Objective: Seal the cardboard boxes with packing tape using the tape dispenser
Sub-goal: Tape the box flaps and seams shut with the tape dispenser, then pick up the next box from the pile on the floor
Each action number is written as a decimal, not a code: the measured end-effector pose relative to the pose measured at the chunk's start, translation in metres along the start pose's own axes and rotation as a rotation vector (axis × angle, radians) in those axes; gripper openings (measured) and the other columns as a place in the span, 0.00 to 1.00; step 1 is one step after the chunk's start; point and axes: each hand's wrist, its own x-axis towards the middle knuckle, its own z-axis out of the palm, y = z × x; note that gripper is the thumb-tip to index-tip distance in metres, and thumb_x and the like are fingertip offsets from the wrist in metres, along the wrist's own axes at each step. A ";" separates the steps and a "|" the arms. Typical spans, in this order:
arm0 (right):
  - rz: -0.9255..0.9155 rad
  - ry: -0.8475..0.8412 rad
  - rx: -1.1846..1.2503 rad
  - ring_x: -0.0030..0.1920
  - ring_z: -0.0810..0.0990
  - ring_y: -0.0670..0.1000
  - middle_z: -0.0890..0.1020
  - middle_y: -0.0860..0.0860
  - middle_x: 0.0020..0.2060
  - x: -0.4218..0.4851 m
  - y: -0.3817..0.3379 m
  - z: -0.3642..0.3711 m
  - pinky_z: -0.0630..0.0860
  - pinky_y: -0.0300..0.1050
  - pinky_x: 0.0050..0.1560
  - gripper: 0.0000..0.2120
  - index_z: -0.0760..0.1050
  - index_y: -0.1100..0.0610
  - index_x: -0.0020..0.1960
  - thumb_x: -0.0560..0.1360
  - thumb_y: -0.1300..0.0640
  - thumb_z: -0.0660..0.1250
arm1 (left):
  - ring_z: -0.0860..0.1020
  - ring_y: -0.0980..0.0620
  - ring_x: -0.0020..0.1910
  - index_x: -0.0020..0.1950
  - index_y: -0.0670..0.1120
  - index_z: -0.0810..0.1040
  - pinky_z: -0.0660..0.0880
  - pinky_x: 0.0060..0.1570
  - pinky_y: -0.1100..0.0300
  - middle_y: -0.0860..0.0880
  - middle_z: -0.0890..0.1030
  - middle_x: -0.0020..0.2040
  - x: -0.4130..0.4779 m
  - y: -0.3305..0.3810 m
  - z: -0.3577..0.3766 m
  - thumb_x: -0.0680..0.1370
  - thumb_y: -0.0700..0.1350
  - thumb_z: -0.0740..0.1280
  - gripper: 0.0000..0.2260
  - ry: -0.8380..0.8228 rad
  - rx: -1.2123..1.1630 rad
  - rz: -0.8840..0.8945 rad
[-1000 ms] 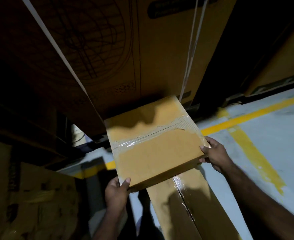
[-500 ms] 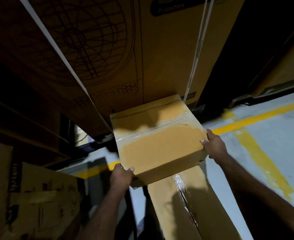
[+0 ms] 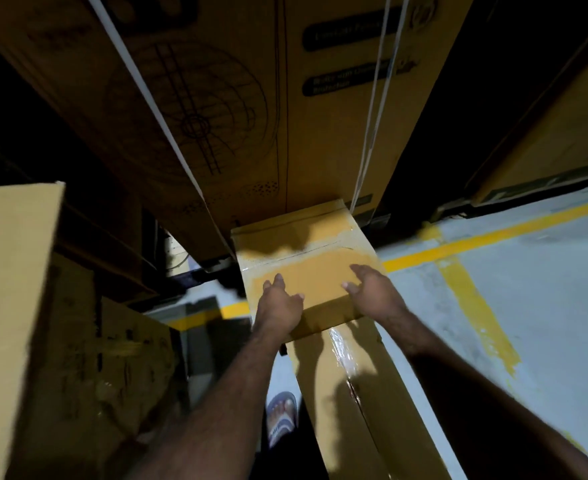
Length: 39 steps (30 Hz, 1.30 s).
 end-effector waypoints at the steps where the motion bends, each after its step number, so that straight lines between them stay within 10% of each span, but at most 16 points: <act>1: -0.021 -0.012 -0.014 0.74 0.67 0.57 0.68 0.55 0.75 -0.019 -0.015 -0.013 0.67 0.53 0.72 0.27 0.65 0.56 0.78 0.82 0.48 0.64 | 0.63 0.40 0.78 0.84 0.48 0.54 0.67 0.72 0.50 0.46 0.53 0.84 -0.021 0.010 -0.011 0.84 0.53 0.64 0.32 0.001 -0.020 0.004; 18: -0.513 0.039 0.372 0.73 0.69 0.53 0.70 0.51 0.75 -0.327 -0.263 -0.154 0.66 0.43 0.64 0.28 0.65 0.52 0.78 0.82 0.40 0.60 | 0.80 0.51 0.62 0.73 0.50 0.75 0.76 0.66 0.49 0.51 0.80 0.67 -0.374 -0.033 -0.225 0.79 0.54 0.69 0.23 0.415 -0.551 0.250; 33: -0.984 -0.486 0.266 0.56 0.80 0.48 0.82 0.45 0.56 -0.555 -0.500 0.063 0.76 0.47 0.58 0.23 0.76 0.48 0.68 0.78 0.37 0.62 | 0.83 0.51 0.57 0.63 0.50 0.83 0.78 0.63 0.48 0.52 0.85 0.58 -0.584 -0.366 -0.302 0.71 0.61 0.67 0.25 1.008 -0.822 -0.212; 39: -1.060 -0.674 0.125 0.52 0.82 0.49 0.84 0.49 0.51 -0.648 -0.567 0.191 0.73 0.42 0.52 0.20 0.77 0.51 0.67 0.79 0.43 0.65 | 0.84 0.52 0.51 0.59 0.52 0.83 0.81 0.56 0.48 0.60 0.84 0.51 -0.652 -0.508 -0.311 0.81 0.53 0.68 0.10 1.145 -0.891 -0.383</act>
